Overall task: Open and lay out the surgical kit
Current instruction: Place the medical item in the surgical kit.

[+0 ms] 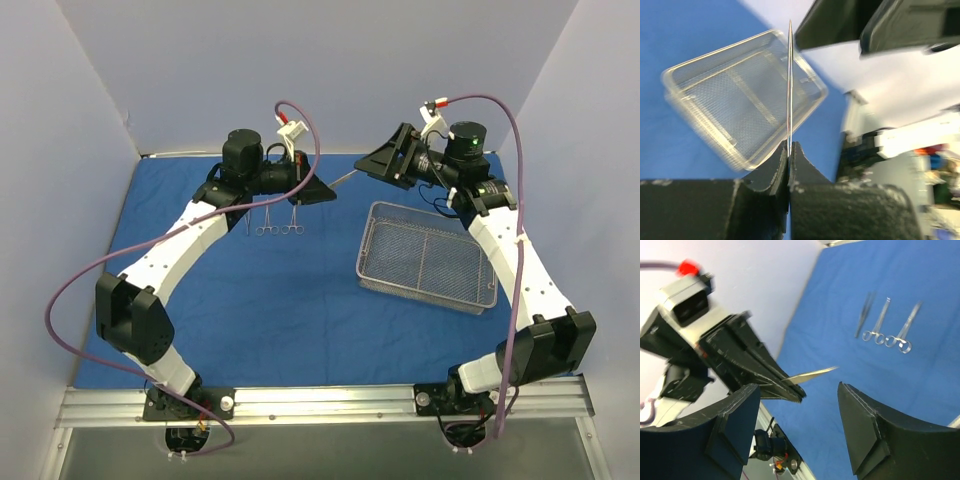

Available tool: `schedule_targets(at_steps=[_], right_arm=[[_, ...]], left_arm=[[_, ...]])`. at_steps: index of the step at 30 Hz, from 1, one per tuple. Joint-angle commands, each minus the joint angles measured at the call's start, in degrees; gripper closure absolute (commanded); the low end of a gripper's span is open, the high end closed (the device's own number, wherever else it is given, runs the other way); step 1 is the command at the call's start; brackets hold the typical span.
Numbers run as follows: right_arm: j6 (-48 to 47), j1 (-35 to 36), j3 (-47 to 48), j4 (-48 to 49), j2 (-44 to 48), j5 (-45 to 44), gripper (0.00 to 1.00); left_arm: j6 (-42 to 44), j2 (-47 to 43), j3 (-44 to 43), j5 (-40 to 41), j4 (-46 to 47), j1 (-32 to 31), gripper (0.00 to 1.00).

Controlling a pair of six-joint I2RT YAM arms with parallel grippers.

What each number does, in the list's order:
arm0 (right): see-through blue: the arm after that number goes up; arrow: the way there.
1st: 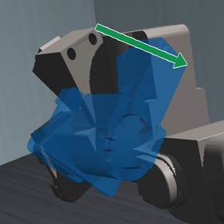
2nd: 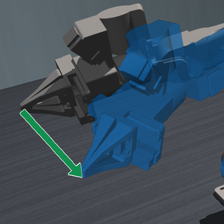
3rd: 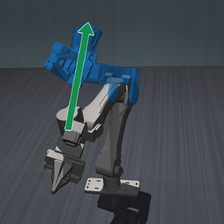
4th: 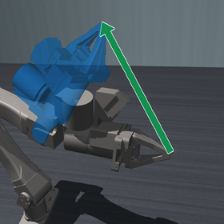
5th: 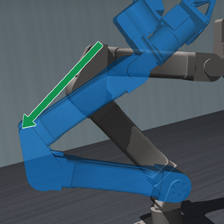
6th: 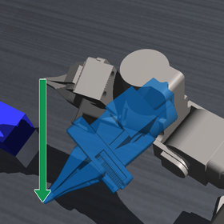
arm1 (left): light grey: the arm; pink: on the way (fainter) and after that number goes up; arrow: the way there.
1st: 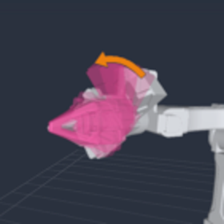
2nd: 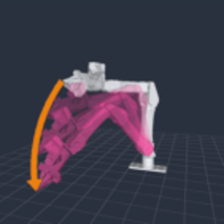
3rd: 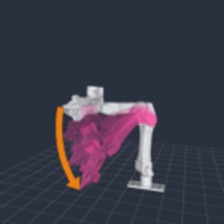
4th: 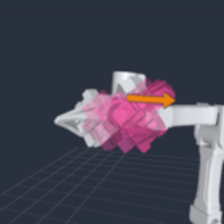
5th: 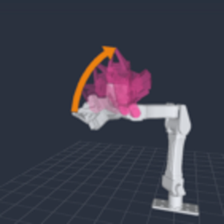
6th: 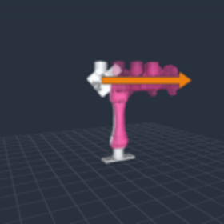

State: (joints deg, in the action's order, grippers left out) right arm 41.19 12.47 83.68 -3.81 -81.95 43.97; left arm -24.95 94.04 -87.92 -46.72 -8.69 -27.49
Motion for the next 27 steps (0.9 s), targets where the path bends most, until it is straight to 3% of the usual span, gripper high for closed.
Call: schedule_targets(at_steps=[1,8,18,21,22,23,27], right_arm=[[-0.2,0.4,-0.9,10.1,2.1,5.8,0.37],[-1.5,0.5,-1.8,10.8,2.8,5.5,0.39],[3.7,1.3,-2.8,19.3,0.2,7.1,0.54],[5.1,1.7,-3.0,21.1,-0.7,7.6,0.72],[5.8,1.8,-3.0,22.8,-0.8,8.1,0.9],[6.8,1.9,-3.3,23.8,-0.8,8.3,0.99],[3.0,1.8,-0.8,19.4,-1.5,9.2,1.0]], left_arm=[[-14.7,1.4,1.3,-8.9,16.3,0.8,0.98],[-27.9,3.3,3.6,-12.2,33.0,1.3,0.98],[-33.0,4.1,4.6,-13.7,38.7,1.0,0.98],[-33.3,4.7,4.1,-15.1,39.3,0.9,0.98],[-33.1,4.7,4.2,-15.3,39.2,0.9,0.98],[-33.1,4.8,4.1,-15.7,38.9,0.9,0.98],[-29.1,4.7,2.9,-17.4,33.9,1.3,0.81]])
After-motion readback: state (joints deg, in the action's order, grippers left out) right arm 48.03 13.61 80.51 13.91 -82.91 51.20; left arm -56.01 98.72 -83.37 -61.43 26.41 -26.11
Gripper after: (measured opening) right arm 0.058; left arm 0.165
